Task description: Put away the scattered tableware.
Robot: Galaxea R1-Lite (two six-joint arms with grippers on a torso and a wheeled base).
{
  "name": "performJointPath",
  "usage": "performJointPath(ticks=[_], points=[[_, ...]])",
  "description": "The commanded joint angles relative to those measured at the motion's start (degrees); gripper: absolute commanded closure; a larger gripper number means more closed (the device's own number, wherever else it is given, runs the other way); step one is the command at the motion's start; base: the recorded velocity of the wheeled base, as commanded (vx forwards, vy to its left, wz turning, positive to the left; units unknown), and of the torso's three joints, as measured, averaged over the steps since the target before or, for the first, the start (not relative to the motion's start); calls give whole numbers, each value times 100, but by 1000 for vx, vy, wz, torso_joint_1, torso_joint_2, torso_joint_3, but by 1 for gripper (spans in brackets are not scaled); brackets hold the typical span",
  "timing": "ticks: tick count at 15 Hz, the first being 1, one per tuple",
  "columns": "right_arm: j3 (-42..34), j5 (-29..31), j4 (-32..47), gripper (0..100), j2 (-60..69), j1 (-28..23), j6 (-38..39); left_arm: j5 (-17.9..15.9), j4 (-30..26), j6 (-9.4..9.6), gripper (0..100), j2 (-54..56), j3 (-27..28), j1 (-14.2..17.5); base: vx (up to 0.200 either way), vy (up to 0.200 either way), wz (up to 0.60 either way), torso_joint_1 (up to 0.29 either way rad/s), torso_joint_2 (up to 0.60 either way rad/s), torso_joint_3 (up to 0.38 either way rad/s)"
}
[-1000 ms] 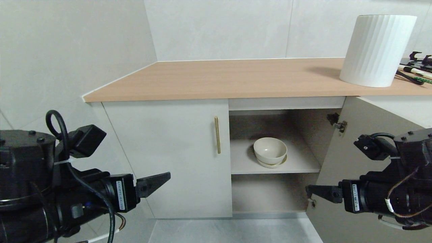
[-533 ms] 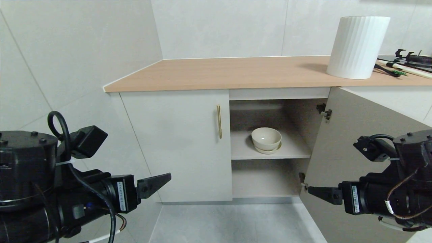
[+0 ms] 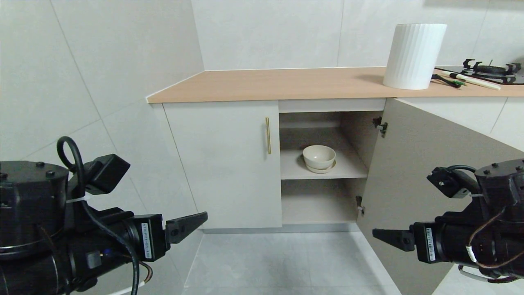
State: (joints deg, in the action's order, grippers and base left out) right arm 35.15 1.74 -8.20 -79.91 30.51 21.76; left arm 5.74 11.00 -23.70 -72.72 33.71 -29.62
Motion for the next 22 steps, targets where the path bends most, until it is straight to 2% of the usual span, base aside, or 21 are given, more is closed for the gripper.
performJointPath(ticks=[1, 8, 15, 20, 22], points=[[1, 1, -6, 0, -16, -2, 4, -3, -1, -3, 0, -23, -22, 0, 0, 0, 0, 0, 0, 0], [-289, 10, 29, 0, 406, -10, 4, 15, 8, 14, 0, -14, 4, 0, 0, 0, 0, 0, 0, 0], [-535, 1, 73, 0, 450, -10, 12, 23, 8, 41, 0, 3, -4, 0, 0, -200, 0, 4, 6, -1], [-509, 10, 469, 0, 538, -37, -5, 15, 8, 50, 0, 12, -4, 0, 0, -200, 0, 3, 5, 3], [-482, 19, 469, 0, 476, -406, -23, 15, 8, 41, 0, 12, -13, 0, 0, -200, 0, -2, 0, 2]])
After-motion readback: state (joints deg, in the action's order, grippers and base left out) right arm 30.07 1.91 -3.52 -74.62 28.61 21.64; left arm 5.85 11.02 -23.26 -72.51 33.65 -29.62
